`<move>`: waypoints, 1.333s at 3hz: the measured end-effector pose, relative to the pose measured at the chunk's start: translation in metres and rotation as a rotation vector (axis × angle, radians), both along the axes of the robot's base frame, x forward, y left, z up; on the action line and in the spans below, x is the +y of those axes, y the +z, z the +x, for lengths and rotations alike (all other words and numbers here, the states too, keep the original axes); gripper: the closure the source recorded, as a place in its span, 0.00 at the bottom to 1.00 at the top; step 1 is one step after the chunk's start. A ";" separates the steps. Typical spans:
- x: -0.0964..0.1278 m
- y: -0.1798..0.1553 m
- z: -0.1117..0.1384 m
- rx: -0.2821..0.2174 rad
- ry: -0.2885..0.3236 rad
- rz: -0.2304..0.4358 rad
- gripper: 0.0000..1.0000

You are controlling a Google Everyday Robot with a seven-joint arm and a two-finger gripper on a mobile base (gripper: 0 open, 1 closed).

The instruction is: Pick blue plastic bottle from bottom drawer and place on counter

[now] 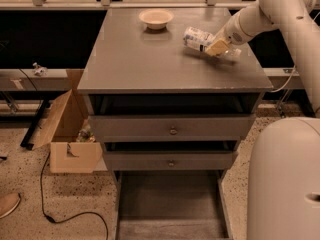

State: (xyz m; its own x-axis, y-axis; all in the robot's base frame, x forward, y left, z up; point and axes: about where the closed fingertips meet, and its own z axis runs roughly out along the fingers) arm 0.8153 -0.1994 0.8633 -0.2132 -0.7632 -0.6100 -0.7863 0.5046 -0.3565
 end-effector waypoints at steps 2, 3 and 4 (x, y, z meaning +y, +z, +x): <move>0.015 -0.006 0.015 0.011 0.017 0.043 0.27; 0.020 -0.006 0.017 0.008 0.044 0.069 0.04; 0.013 0.006 0.013 -0.014 0.068 0.086 0.00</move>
Offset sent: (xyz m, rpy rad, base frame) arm 0.0303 0.0147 0.0070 0.0704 0.0017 0.0305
